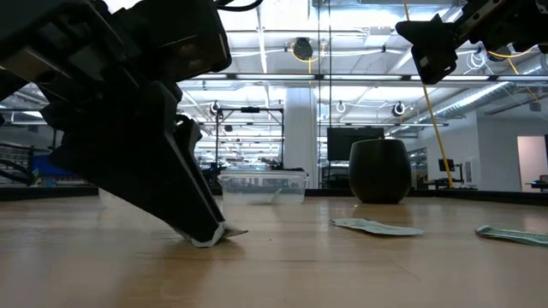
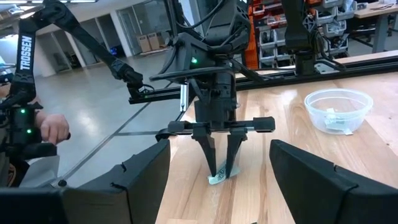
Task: Pick and place Stevia / Truvia into bins
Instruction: Put the stevia packet into the round container
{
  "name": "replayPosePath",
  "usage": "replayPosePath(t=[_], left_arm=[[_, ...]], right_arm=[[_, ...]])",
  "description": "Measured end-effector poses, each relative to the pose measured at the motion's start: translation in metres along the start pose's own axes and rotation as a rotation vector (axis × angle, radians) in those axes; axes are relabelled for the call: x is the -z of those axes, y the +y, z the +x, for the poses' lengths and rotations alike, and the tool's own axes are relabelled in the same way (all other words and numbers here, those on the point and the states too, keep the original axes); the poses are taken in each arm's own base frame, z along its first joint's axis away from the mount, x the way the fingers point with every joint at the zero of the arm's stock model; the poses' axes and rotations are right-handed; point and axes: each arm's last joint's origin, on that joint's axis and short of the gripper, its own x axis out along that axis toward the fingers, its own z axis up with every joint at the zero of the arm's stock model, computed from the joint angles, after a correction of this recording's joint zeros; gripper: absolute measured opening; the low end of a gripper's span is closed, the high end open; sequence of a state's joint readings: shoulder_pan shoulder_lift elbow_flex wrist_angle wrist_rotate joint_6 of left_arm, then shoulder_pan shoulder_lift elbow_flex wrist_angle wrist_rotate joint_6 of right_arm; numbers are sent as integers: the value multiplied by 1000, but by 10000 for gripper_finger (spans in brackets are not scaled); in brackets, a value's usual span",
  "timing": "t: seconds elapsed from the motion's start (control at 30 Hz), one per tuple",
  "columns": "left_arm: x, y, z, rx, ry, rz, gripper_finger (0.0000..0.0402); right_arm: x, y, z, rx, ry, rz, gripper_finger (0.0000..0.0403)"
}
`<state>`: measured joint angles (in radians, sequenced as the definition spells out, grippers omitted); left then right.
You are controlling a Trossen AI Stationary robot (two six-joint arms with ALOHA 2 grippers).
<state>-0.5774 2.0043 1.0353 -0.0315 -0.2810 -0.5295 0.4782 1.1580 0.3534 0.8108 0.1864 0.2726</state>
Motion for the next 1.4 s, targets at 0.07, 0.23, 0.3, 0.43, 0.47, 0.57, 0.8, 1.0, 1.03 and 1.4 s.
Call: replayPosePath(t=[0.07,0.23,0.3,0.43,0.47,0.57,0.8,1.0,1.03,1.4], left_arm=[[-3,0,-4,3,-12,1,99],[-10,2,-22,-6,-27,35,78],[-13,4,-31,-24,-36,59,66],[-22,9,-52,-96,-77,79,42],[-23,12,-56,-122,-71,84,37],[-25,20,-67,-170,-58,83,25],[-20,44,-93,-344,46,46,20],[-16,64,-105,-477,125,10,20],[-15,67,-107,-502,140,7,20],[-10,94,-113,-681,197,-129,22]], right_arm=[[0,0,0,0,0,0,267],[0,0,0,0,0,0,267],[0,0,0,0,0,0,267],[0,0,0,0,1,0,267],[0,0,0,0,0,0,267],[0,0,0,0,1,0,267],[1,0,0,1,9,-2,267],[1,0,0,2,13,-3,267],[1,0,0,2,13,-3,267],[2,0,0,3,17,-3,267]])
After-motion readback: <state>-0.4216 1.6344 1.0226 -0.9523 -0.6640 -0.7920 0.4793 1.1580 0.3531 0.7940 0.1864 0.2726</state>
